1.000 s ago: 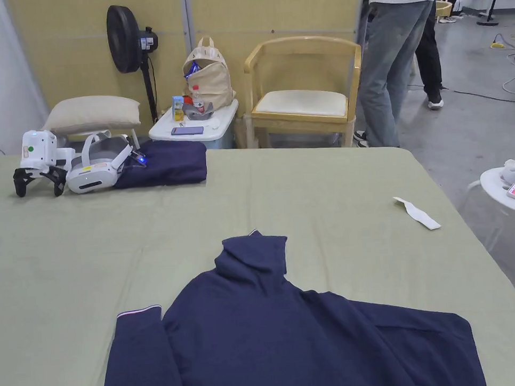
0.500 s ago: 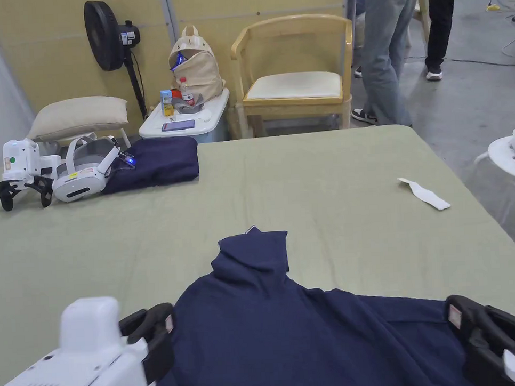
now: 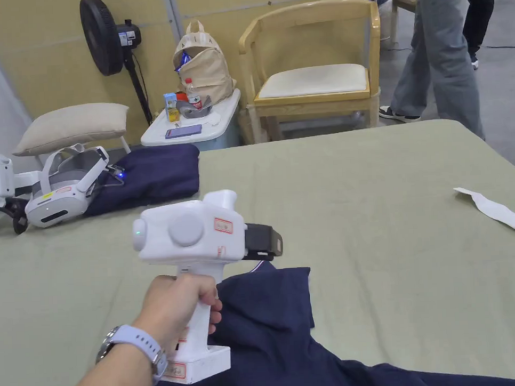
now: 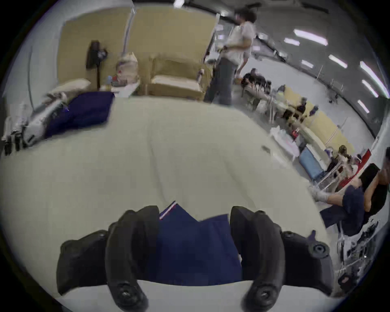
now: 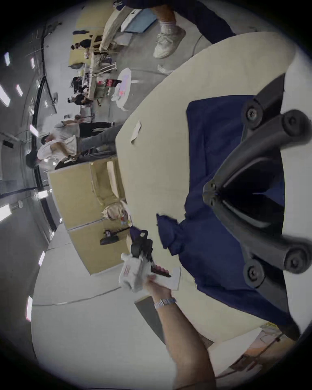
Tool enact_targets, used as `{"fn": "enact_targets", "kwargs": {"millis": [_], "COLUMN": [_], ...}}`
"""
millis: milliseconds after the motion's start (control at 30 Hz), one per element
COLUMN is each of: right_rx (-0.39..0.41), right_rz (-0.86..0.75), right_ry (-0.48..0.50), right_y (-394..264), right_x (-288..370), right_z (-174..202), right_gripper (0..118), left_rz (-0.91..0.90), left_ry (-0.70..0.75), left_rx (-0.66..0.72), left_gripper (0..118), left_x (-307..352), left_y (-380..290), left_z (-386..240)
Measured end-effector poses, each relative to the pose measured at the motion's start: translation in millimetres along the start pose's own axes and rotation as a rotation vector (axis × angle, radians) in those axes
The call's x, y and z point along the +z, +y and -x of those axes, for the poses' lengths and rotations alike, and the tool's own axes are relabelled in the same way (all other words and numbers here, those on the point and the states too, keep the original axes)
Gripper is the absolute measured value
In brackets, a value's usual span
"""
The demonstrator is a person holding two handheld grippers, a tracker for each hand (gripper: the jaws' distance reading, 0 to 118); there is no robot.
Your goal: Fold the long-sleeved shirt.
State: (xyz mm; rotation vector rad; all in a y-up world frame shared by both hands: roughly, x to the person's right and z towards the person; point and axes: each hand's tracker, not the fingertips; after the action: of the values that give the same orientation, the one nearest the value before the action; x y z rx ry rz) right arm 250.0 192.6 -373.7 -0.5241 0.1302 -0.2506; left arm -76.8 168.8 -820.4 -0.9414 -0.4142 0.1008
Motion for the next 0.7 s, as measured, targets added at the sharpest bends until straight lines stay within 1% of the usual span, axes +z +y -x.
{"fn": "enact_targets", "kwargs": {"millis": [67, 100, 133, 167, 200, 233, 267, 300, 333, 367, 400, 467, 500, 533, 567, 633, 700], "right_rx": [-0.024, -0.033, -0.038, -0.040, -0.043, -0.046, -0.049, -0.047, -0.044, -0.042, -0.044, -0.045, -0.049, -0.055, -0.063, -0.084, -0.075], "right_rz": [0.022, 0.028, 0.037, 0.045, 0.054, 0.064, 0.076, 0.085, 0.086, 0.084, 0.079, 0.078, 0.077, 0.074, 0.069, 0.057, 0.034], "right_ry": [-0.020, -0.029, -0.031, -0.033, -0.036, -0.037, -0.040, -0.049, -0.046, -0.039, -0.033, -0.031, -0.029, -0.026, -0.026, -0.012, -0.014], "right_y": [-7, -10, -12, -13, -15, -16, -16, -16, -16, -16, -16, -13, -12, -9, -8, -5, -4], "right_x": [-2, -3, -4, -5, -4, -5, -6, -7, -6, -4, -2, 3, 6, 12, 17, 31, 47], "right_z": [-10, -13, -16, -18, -20, -21, -22, -20, -19, -17, -14, -9, -7, -6, -5, -5, -2], "right_gripper": [0, 0, 0, 0, 0, 0, 0, 0, 0, 0, 0, 0, 0, 0, 0, 0, 0], "left_rz": [0.071, 0.113, 0.166, 0.180, 0.059, 0.049, 0.091, 0.071, 0.080, 0.074, 0.072, 0.093, 0.072, 0.028, 0.009, -0.079, -0.141], "left_ry": [0.066, 0.066, 0.082, 0.094, 0.136, 0.146, 0.173, 0.193, 0.164, 0.193, 0.174, 0.219, 0.214, 0.190, 0.156, 0.103, 0.106], "left_rx": [-0.035, -0.030, -0.020, -0.034, -0.114, -0.143, -0.159, -0.212, -0.162, -0.105, -0.095, -0.168, -0.220, -0.236, -0.215, -0.180, -0.181], "left_gripper": [71, 70, 65, 62, 60, 53, 44, 25, 10, 10, 10, 9, 9, 9, 9, 9, 9], "left_x": [-35, -47, -56, -60, -46, -50, -53, -49, -49, -47, -49, -45, -36, -19, -7, 40, 86], "left_y": [-3, -7, -16, -25, -33, -34, -38, -38, -36, -38, -34, -33, -33, -30, -28, -27, -32], "left_z": [-4, -3, -11, -14, -23, -22, -20, -21, -18, -16, -17, -28, -34, -34, -35, -40, -45]}}
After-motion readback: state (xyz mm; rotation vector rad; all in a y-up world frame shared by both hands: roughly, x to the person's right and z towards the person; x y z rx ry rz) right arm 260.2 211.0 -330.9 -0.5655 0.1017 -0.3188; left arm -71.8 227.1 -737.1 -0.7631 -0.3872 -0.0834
